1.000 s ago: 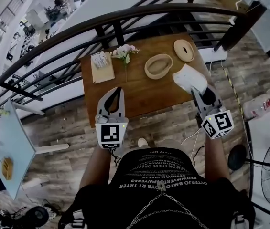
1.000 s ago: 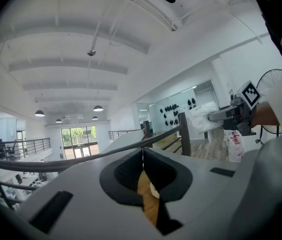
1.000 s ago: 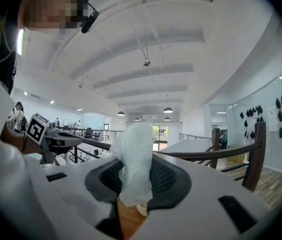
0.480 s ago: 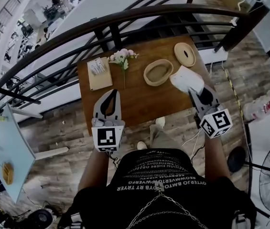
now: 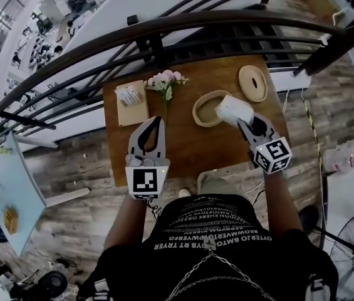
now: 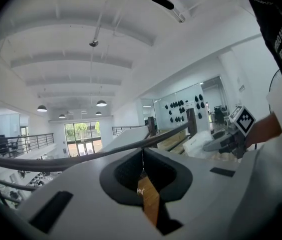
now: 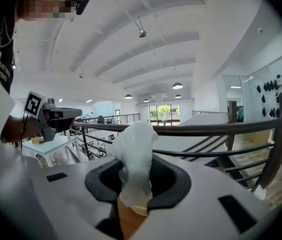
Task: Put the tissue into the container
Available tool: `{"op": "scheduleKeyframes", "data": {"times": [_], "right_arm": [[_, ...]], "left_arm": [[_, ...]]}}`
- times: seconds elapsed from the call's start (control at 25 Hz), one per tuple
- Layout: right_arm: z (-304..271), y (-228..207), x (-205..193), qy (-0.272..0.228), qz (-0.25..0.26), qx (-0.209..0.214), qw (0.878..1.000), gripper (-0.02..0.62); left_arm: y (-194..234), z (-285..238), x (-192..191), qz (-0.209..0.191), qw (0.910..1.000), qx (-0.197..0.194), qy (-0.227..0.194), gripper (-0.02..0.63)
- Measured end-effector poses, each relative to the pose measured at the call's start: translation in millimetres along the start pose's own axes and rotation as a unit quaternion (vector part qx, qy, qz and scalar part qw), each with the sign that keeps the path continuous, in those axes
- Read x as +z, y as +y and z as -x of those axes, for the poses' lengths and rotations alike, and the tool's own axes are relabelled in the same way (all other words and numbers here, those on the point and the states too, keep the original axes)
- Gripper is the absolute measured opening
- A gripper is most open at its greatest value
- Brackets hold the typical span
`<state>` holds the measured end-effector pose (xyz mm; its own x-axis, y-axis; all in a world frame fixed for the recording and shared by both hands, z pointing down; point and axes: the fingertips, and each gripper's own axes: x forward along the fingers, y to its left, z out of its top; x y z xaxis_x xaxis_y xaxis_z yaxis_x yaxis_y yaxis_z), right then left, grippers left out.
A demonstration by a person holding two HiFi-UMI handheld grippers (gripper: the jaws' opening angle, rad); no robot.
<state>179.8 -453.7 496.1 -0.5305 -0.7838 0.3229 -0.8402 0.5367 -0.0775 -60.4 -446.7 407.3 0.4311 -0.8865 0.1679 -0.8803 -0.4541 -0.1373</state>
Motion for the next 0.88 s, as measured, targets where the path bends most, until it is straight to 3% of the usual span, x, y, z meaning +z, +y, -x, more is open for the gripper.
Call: {"op": "scheduleKeyframes", "data": {"times": [0.52, 0.72, 0.88], "right_arm": [[-122.7, -48.0, -128.6, 0.154, -0.026, 0.091, 0.983, 0.11], [-157.1, -46.3, -170.4, 0.207, -0.039, 0.135, 0.968, 0.11], [-175.3, -40.5, -201.4, 0.267, -0.046, 0.166, 0.948, 0.11]], "left_arm": [[5.3, -58.3, -44.4, 0.017, 0.9971, 0.032, 0.066, 0.029], [12.3, -62.8, -55.7, 0.022, 0.9951, 0.053, 0.081, 0.029], [16.4, -59.9, -62.7, 0.023, 0.9931, 0.066, 0.094, 0.029]]}}
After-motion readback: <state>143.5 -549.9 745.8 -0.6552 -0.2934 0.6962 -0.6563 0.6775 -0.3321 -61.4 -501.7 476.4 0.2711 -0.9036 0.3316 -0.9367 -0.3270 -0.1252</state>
